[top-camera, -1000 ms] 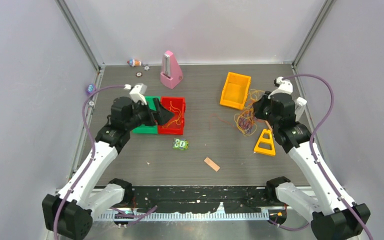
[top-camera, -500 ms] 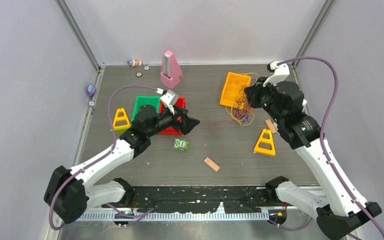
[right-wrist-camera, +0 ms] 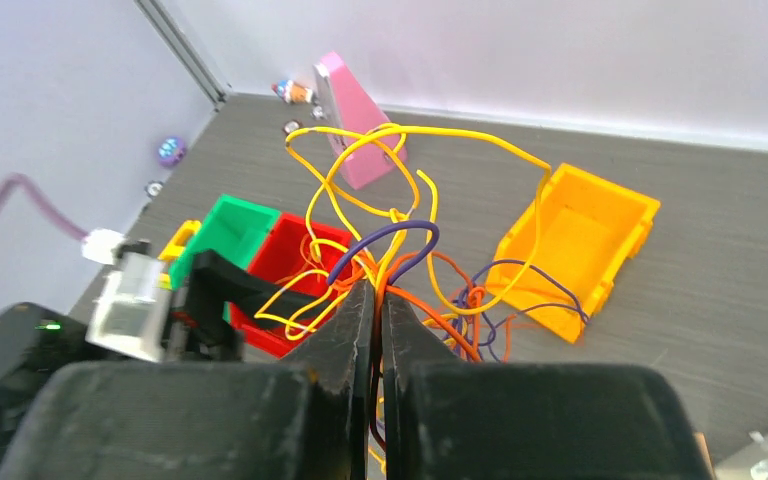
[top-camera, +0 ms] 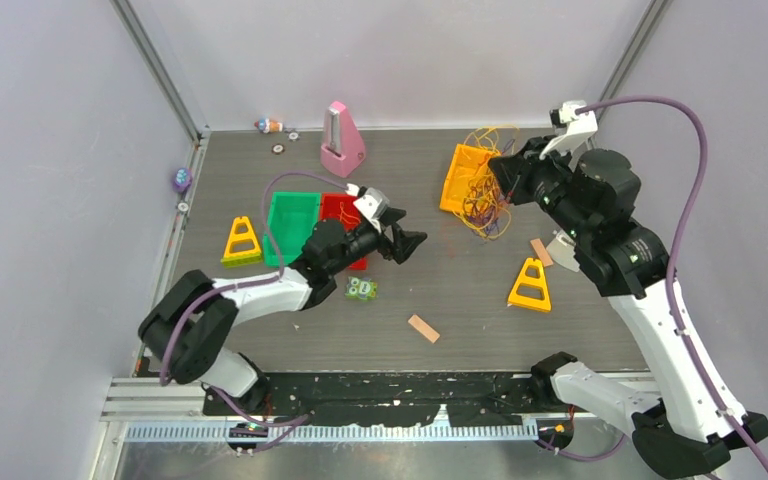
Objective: Untangle the cables
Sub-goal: Untie the cable.
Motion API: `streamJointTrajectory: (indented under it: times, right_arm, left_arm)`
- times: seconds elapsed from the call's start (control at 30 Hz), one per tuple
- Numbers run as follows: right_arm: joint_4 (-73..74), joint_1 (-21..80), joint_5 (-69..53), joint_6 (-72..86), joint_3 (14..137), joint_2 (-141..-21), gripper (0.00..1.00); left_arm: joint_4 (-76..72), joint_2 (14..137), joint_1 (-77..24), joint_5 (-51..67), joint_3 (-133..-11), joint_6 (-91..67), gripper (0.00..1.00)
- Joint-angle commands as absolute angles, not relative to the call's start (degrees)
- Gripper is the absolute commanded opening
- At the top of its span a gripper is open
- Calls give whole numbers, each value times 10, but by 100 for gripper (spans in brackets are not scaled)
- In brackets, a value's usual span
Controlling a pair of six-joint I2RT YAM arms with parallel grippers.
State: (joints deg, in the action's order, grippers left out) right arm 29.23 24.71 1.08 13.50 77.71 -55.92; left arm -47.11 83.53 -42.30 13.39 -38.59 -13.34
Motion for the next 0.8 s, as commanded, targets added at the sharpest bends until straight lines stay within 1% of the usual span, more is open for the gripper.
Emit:
streamJointTrajectory:
  times: [0.0,0.17,0.33,0.6,0.77]
  right_arm:
    - [297,250,-23,124,833,-552,6]
    - [305,251,-56,130,849,-547,6]
    - [312,250,-115,143,865,-550,6]
    - [315,250,-155,155,873,-557,6]
    - [315,250,-163,158,875,-563,6]
  left_arm:
    - [-634,901,-423,125,-426,-117,74]
    - [-679,972,-423,192,-480,-71,74]
    - [-729,1019,-422,191,-522,-45,72]
    - [-738,1028,-422,243,-534,-18,69]
    - [-801,1015,-421,223,-495,-5,64]
